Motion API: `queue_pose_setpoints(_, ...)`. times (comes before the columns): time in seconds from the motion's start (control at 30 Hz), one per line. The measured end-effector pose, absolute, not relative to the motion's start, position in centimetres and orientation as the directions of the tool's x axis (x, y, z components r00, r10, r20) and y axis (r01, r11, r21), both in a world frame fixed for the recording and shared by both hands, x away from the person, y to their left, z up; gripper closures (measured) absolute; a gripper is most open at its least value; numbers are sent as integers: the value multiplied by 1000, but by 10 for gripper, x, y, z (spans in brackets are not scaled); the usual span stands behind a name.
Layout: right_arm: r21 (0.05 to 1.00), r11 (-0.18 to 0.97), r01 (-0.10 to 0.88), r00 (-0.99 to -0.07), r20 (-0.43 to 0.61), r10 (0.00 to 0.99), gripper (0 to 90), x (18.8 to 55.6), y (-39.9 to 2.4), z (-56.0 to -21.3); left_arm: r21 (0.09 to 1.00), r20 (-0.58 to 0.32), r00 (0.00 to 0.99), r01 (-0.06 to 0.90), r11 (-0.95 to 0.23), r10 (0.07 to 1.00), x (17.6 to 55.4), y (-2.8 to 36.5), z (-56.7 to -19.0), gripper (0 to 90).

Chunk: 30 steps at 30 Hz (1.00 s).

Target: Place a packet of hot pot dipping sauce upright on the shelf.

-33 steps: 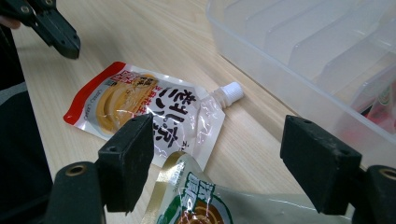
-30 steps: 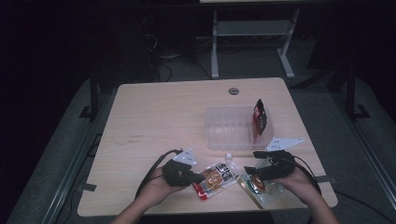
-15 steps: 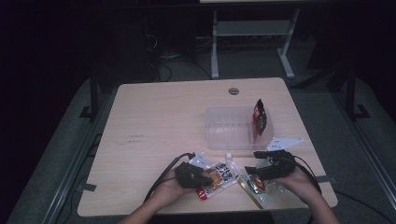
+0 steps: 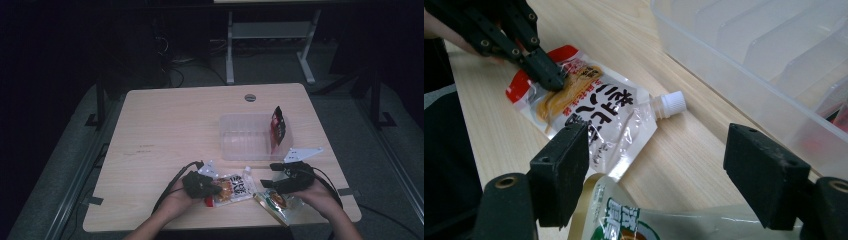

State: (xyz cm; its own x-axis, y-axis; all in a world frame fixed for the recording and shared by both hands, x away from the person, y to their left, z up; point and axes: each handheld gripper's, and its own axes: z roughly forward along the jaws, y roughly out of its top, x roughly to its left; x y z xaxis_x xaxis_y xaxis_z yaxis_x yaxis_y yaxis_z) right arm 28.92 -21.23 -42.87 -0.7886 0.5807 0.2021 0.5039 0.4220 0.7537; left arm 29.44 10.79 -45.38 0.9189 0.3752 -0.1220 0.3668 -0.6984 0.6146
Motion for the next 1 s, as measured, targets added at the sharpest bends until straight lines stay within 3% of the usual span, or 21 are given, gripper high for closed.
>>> queue_pose_setpoints(0.43, 719, 414, 559, -773, 272, 573, 293, 291, -199, -434, 580, -159, 888, 438, -687, 433, 298, 150, -450, 900)
queue_pose_setpoints(0.6, 696, 411, 588, -767, 320, 556, 315, 292, -186, -438, 582, -129, 904, 402, -707, 408, 298, 159, -439, 899)
queue_pose_setpoints(0.8, 682, 423, 597, -768, 332, 548, 344, 293, -178, -439, 605, -121, 878, 436, -667, 464, 306, 176, -431, 899)
queue_pose_setpoints(1.0, 659, 443, 609, -766, 343, 543, 350, 292, -172, -444, 554, -119, 875, 450, -701, 469, 310, 172, -443, 899)
